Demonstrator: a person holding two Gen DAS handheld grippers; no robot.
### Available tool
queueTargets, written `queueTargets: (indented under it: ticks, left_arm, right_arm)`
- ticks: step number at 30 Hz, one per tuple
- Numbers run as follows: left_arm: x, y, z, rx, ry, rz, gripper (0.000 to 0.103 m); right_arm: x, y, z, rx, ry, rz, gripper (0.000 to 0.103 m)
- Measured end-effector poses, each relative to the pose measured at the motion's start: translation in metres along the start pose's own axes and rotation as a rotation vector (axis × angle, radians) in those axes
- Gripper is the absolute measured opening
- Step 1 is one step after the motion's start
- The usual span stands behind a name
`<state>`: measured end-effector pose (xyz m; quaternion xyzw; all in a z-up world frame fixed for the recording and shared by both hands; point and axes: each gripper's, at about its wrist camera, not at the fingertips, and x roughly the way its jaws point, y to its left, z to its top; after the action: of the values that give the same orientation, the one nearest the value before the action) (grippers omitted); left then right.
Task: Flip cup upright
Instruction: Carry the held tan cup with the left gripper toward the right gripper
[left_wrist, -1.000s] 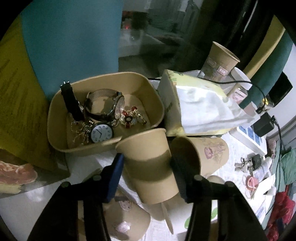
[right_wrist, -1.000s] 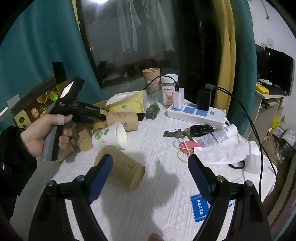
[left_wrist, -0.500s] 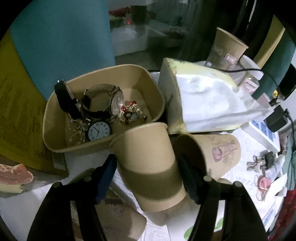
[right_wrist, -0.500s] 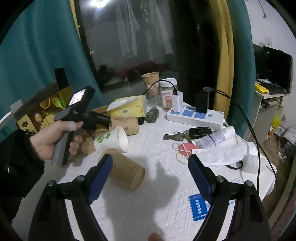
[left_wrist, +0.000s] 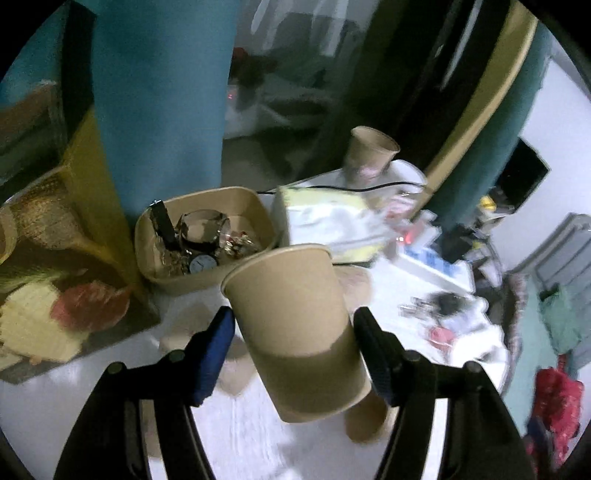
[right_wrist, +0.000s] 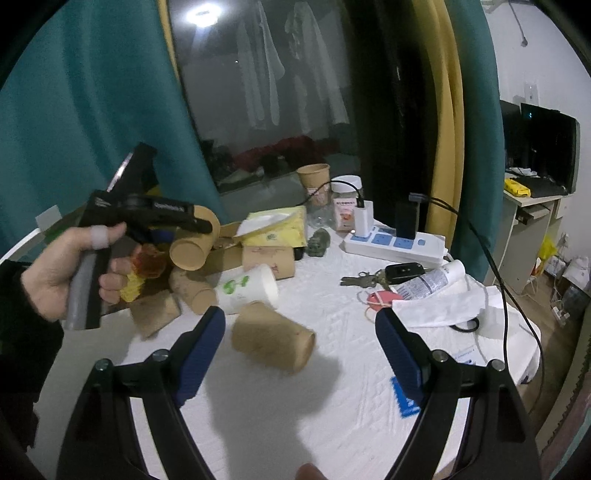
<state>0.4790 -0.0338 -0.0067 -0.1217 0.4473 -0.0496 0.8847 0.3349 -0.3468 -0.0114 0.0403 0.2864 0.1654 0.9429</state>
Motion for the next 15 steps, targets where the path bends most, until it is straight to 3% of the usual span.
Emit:
queueTargets:
  ticks: [3, 7, 15]
  left_arm:
    - [-0.029, -0.004, -0.024, 0.009, -0.023, -0.038, 0.067]
    - [-0.073, 0.004, -0.102, 0.024, -0.021, -0.068, 0.067]
    - [-0.098, 0.042, -0.260, -0.148, 0.074, -0.120, 0.067]
  right_arm:
    - [-0.017, 0.012, -0.013, 0.011, -0.001, 0.021, 0.082]
    - [-0.031, 0.027, -0.046, 0.028, 0.035, 0.057, 0.082]
    - [-0.024, 0.042, -0.126, 0.095, 0.184, 0.105, 0.082]
